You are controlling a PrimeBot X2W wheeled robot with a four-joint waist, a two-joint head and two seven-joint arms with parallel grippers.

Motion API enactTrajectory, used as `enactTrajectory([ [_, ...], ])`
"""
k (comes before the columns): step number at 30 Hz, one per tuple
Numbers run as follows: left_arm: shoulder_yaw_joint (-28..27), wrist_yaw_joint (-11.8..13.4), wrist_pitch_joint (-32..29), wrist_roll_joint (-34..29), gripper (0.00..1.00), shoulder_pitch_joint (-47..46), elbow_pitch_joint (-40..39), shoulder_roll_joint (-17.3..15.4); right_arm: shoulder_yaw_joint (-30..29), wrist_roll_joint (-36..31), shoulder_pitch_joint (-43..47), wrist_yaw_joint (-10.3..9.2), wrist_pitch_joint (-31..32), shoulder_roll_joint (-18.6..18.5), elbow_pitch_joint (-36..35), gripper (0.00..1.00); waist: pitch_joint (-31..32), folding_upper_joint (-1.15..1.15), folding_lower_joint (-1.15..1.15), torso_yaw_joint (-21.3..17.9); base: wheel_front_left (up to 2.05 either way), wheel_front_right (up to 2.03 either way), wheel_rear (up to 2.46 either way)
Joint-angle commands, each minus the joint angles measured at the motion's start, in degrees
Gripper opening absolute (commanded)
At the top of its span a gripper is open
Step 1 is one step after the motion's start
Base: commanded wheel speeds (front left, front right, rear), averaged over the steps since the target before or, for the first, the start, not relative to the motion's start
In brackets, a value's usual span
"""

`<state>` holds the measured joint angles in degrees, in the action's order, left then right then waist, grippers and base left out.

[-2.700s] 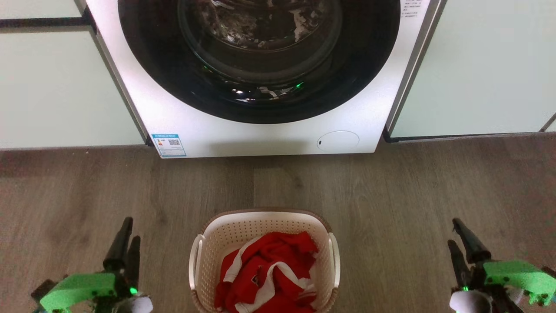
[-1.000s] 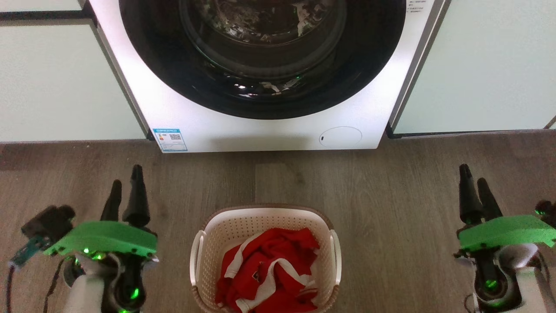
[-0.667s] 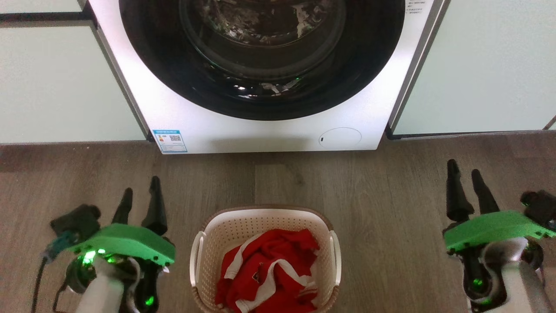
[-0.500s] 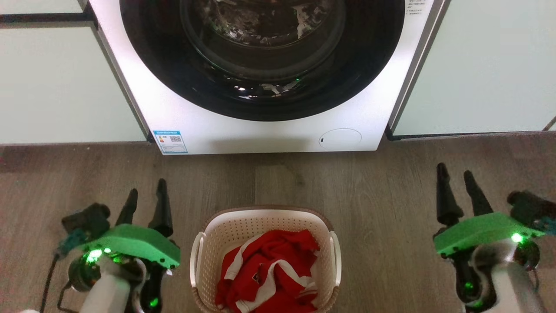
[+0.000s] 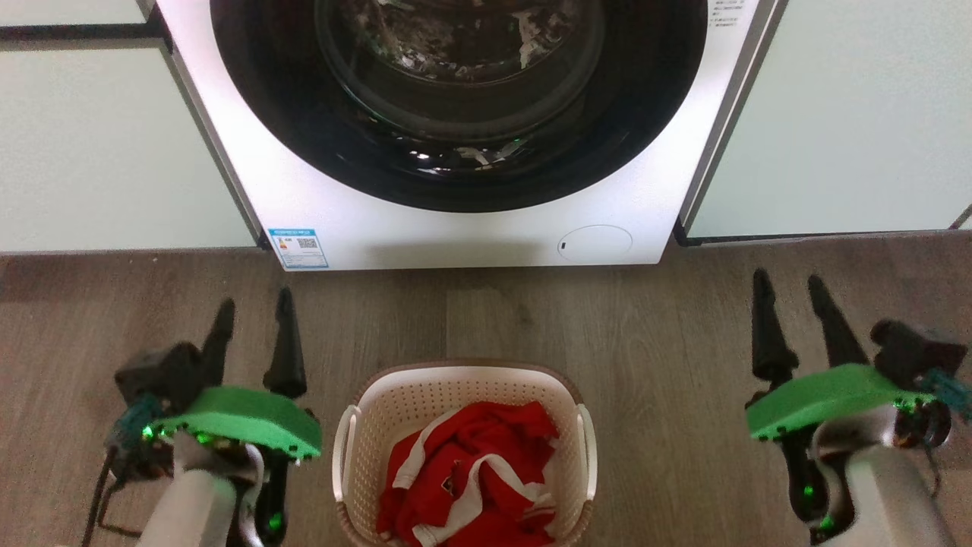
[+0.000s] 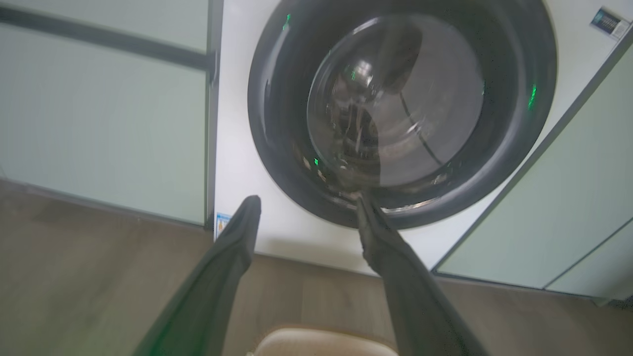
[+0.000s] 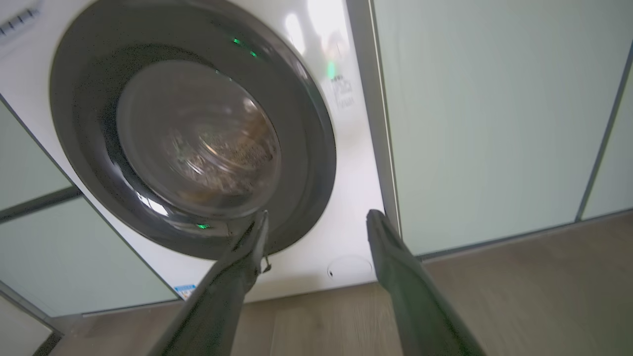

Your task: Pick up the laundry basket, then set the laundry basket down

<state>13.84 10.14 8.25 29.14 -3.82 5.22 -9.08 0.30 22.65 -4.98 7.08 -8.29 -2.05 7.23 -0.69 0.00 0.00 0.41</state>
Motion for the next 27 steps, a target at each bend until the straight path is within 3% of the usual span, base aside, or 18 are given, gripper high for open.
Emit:
enactTrajectory([
  [1,-1.88,0.61,0.89,-1.95,1.0,-4.24,-3.07,-0.85,0.92,-1.47,-3.58,0.29,-0.86,-0.62,-2.86,1.0,-0.08,0.0,0.0,0.06,0.0,0.0,0.0],
  [8,-2.07,2.46,2.07,-6.86,1.0,-4.03,-8.18,-0.56,0.44,-3.46,-3.37,0.32,-2.04,-0.67,-5.91,1.0,-0.39,0.0,0.0,0.26,0.0,0.0,0.0],
  [27,-3.96,-3.85,5.27,-18.62,1.0,-1.62,-1.25,2.81,1.72,-15.37,-1.96,0.38,-5.22,-0.78,-1.36,1.0,-1.3,0.0,0.0,-0.23,0.0,0.0,0.0],
])
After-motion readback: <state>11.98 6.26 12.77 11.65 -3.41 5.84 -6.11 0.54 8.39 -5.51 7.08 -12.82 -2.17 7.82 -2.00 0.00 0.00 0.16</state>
